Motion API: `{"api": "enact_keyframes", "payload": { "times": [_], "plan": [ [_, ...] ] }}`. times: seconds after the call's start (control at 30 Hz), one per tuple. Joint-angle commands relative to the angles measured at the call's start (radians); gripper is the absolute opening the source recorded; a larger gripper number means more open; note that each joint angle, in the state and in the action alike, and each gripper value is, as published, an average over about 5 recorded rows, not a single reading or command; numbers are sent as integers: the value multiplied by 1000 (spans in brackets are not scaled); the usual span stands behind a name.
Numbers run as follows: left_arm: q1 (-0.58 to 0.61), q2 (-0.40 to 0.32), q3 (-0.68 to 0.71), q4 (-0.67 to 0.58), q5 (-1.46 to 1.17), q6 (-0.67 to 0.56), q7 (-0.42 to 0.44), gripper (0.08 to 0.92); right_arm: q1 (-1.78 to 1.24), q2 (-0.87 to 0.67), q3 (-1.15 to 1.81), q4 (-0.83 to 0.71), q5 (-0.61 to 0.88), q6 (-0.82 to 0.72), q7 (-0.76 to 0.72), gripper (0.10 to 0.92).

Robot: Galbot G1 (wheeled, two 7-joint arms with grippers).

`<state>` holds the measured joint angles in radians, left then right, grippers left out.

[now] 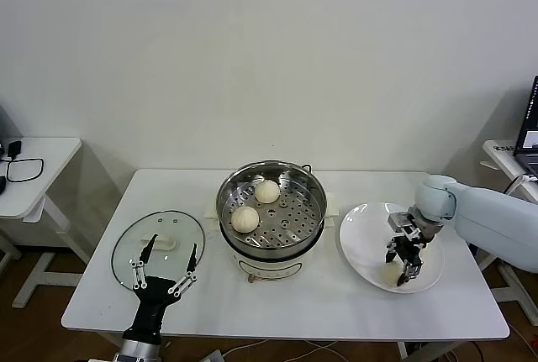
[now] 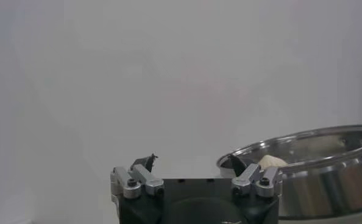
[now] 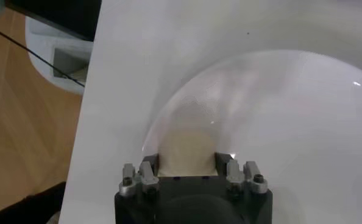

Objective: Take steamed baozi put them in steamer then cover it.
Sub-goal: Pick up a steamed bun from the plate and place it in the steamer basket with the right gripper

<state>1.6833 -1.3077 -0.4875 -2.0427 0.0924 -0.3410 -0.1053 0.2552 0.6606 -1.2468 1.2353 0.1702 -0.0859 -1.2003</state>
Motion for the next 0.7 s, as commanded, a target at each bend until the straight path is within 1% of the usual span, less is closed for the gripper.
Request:
{"api": "enact_keyframes", "payload": {
  "times": [0.03,0.17,0.33,0.47,0.7],
  "plan": [
    [-2,0,2,-4,0,4,0,823,181,8,-12,40,21,50,-31,628],
    [-5,1,6,-8,0,7,0,823,351,53,-55,54,39,145,-45,628],
    [-5,3,6,-9,0,5,0,823,516,163,-94,73,17,328,-48,628],
    [-5,3,6,-10,0,4,0,823,568,254,-88,98,10,450,-27,628],
    [-5,4,8,-9,0,3,-1,823,573,368,-70,169,-32,578,18,628]
  ]
}}
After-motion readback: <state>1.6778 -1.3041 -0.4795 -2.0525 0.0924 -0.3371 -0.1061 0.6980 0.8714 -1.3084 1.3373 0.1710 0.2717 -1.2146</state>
